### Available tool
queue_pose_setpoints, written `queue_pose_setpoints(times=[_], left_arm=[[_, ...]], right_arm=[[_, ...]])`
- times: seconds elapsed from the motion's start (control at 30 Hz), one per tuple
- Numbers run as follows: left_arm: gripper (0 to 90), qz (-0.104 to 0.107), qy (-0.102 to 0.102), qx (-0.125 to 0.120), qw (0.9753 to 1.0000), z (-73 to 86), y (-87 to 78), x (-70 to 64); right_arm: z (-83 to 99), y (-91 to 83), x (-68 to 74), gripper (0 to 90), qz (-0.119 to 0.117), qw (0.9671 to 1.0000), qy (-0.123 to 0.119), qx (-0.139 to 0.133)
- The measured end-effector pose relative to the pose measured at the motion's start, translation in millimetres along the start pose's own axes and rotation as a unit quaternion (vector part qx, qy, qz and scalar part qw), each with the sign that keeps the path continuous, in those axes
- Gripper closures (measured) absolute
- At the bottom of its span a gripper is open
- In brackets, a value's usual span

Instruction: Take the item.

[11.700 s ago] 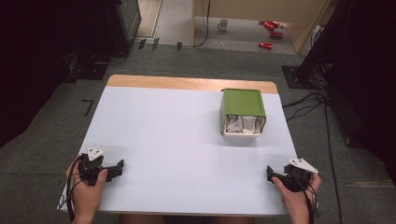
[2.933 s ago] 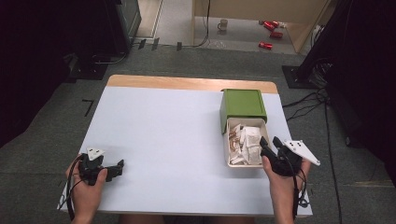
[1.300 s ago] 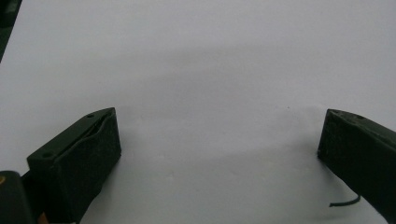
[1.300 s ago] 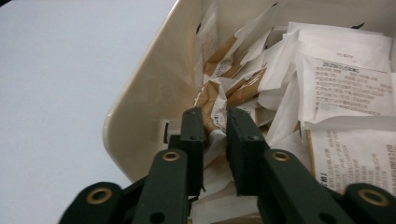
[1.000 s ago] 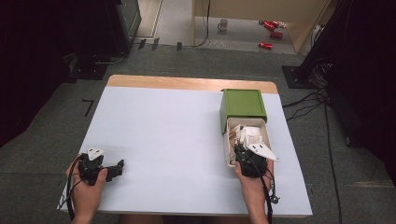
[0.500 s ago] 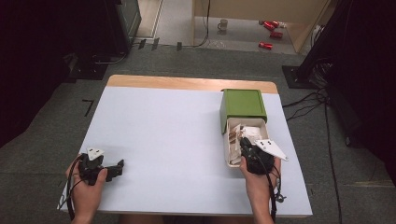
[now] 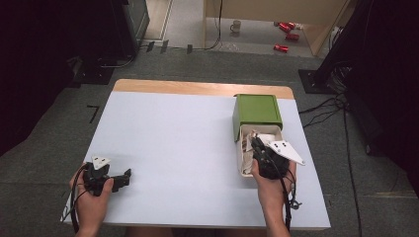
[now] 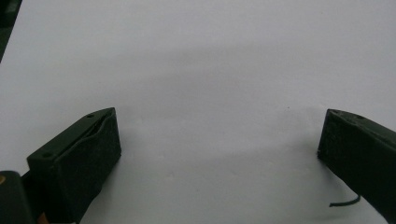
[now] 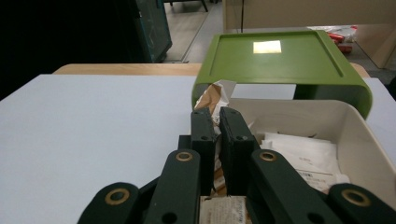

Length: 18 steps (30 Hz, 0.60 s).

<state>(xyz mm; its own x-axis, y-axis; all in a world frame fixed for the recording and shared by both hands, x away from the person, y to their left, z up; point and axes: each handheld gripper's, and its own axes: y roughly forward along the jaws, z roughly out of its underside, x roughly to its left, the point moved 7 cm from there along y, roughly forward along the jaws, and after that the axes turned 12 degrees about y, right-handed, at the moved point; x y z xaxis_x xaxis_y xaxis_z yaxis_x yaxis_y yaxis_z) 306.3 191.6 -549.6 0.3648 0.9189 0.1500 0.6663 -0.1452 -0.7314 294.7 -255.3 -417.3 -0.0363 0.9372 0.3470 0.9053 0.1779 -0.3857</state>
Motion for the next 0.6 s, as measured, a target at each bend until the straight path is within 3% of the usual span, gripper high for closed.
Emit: queue_pose_setpoints(times=[0.6], left_arm=[[0.0,0.0,0.0,0.0,1.0,0.0,0.0,0.0]], right_arm=[[16.3,17.7,43.0,86.4,-0.038,0.9991,-0.013,0.017]])
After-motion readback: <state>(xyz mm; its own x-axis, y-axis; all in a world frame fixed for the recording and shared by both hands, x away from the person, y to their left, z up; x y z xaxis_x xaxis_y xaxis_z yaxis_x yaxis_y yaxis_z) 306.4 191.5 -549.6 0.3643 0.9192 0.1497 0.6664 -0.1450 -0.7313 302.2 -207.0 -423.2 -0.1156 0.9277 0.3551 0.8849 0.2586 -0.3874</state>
